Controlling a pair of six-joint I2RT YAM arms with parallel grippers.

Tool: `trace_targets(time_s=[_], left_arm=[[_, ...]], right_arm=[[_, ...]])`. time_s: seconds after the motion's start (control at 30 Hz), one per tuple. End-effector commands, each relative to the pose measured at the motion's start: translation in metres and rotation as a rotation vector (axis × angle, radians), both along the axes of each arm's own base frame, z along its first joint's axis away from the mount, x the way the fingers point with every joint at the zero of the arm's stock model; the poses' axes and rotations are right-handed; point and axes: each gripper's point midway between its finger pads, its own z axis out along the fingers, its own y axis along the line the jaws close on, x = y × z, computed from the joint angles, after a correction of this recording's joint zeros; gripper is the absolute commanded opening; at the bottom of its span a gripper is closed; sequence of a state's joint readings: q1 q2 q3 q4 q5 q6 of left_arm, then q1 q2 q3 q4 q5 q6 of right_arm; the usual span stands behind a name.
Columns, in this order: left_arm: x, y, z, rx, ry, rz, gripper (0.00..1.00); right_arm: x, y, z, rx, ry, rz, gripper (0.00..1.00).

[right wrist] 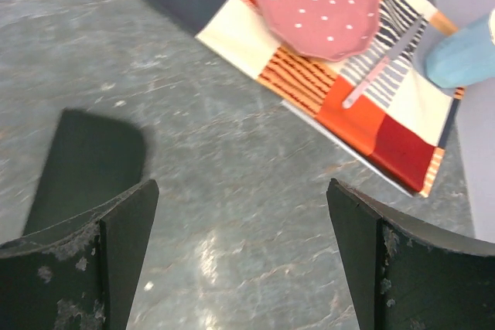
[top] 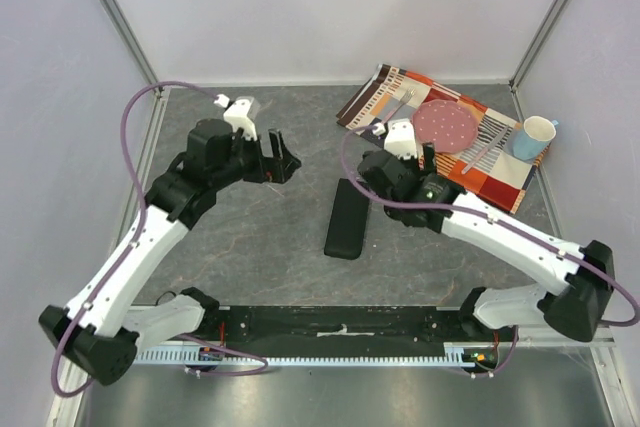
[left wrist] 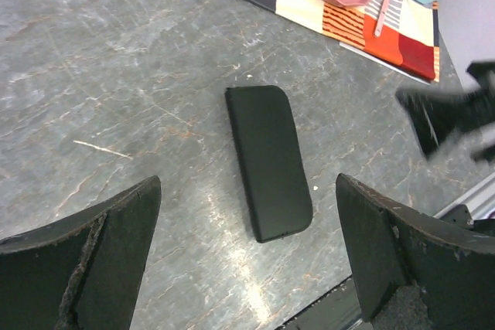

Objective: Sort the hair-cutting tools

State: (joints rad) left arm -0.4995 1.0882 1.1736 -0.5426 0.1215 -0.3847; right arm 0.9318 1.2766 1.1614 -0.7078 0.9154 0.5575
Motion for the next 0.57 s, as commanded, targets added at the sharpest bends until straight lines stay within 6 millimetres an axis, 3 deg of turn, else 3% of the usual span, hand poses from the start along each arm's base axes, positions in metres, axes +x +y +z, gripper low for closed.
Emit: trace_targets(time_s=[0.0,0.03,0.1,0.13,0.2,0.27,0.33,0.4,0.53], left_arm=[[-0.002,0.025,0.015,0.050,-0.137,0.064,1.00],[-0.008,0.030,0.015,0.059,-0.138,0.070,1.00],[-0.010,0.035,0.008,0.079,-0.131,0.082,1.00],[-0.011,0.040,0.008,0.085,-0.136,0.102,1.00],[-0.013,0.042,0.002,0.086,-0.131,0.109,1.00],[-0.013,0.045,-0.003,0.090,-0.135,0.111,1.00],[-0.012,0.047,-0.007,0.104,-0.134,0.113,1.00],[-0.013,0.050,-0.011,0.109,-0.133,0.119,1.00],[-0.011,0.053,-0.013,0.102,-0.150,0.134,1.00]], right_arm=[[0.040,-0.016,0.002,0.028,0.027,-0.046,0.98],[0.052,-0.033,-0.002,0.056,0.050,-0.086,0.98],[0.064,-0.037,-0.009,0.157,0.089,-0.063,0.98],[0.077,-0.063,-0.008,0.195,0.072,-0.133,0.98],[0.085,-0.091,-0.015,0.255,0.074,-0.208,0.98],[0.089,-0.106,-0.020,0.242,0.065,-0.263,0.98],[0.090,-0.125,-0.012,0.189,0.008,-0.338,0.98],[0.087,-0.128,-0.011,0.147,-0.018,-0.286,0.98],[0.083,-0.118,0.030,0.262,-0.203,-0.204,0.98]])
